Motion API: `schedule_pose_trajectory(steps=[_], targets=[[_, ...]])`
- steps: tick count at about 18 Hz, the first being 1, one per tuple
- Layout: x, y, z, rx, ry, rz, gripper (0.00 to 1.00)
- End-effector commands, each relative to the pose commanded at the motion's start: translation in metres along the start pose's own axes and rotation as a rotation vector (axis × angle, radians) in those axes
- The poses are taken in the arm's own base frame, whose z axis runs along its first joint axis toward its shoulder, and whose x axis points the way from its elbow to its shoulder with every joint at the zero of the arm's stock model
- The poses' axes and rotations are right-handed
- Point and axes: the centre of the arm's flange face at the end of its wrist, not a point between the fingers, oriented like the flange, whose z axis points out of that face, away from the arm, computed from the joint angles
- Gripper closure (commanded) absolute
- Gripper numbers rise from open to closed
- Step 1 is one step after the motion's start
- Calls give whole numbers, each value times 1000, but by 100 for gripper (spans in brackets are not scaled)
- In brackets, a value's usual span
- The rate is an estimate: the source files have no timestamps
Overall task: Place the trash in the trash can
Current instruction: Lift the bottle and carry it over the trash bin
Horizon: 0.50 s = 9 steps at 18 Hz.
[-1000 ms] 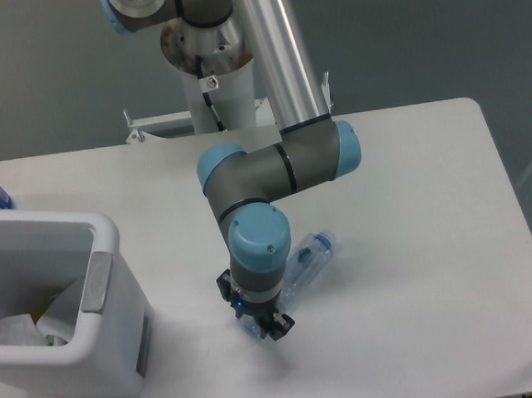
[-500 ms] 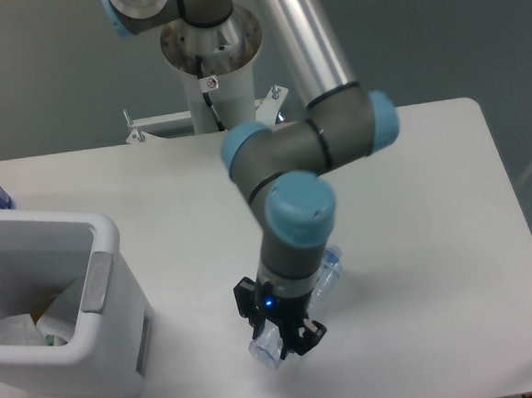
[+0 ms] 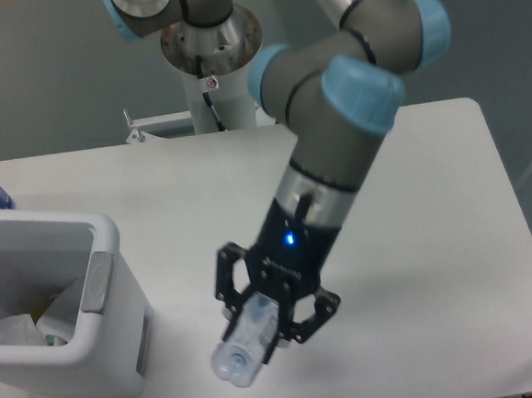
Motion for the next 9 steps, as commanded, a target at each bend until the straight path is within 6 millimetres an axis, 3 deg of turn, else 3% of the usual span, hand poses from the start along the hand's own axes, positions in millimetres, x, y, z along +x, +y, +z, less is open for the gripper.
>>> schedule_pose_trajectory(steps=[3,9], targets=[[24,-22,-10,64,34,10,90],[104,-51,17,81,120,90,90]])
